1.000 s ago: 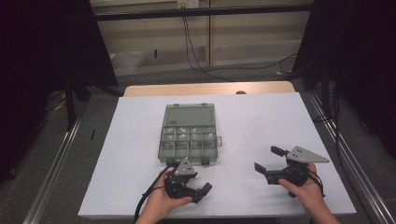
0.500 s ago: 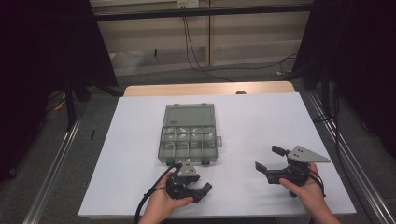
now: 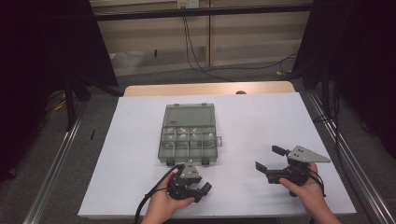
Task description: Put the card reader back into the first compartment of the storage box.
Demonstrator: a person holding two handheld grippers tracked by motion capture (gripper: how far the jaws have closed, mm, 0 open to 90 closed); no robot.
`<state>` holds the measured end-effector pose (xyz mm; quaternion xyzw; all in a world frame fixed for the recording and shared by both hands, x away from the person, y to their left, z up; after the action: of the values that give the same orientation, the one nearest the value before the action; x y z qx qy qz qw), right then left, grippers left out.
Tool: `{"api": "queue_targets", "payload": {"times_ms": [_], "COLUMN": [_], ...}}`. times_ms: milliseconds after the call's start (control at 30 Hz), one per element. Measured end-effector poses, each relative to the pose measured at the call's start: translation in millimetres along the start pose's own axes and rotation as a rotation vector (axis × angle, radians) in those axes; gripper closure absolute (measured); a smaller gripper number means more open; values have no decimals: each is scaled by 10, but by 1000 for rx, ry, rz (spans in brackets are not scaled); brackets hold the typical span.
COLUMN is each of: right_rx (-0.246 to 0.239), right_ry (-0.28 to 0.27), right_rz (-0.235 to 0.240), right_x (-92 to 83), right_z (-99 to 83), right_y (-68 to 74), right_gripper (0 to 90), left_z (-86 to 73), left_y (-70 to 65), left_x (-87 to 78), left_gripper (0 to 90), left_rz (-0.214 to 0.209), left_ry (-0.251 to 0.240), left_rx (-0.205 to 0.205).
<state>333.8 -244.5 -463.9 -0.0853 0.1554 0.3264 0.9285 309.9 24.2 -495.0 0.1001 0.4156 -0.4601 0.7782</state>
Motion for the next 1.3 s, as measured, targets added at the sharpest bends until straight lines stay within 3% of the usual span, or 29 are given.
{"api": "queue_targets", "payload": {"times_ms": [333,567,867,1300], "right_rx": [-3,1,-5,-2], "right_ry": [4,3,5,-1], "right_rz": [-3,-6,-8,-6], "right_x": [6,10,17,16], "right_z": [-5,-3,0,13], "right_y": [-6,-12,-12,-11], "right_gripper": [74,75,76,79], "left_z": [5,23,26,35], "left_y": [-12,22,15,24], "left_x": [5,0,2,-5], "left_gripper": [562,724,730,733], "left_rz": [45,55,64,62], "left_ry": [18,22,37,21], "left_rx": [16,-2,7,-65]}}
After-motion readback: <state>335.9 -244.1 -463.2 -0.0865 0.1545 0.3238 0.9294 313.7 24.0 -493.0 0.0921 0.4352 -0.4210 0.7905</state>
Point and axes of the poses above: each handheld gripper's, and its own axes: x roughly forward along the jaws, z roughly out of its top, y roughly to its left, the point moved 7 cm from there along x, roughly forward along the jaws, and after that the axes turned 11 degrees about -x, right-handed, at the moved point
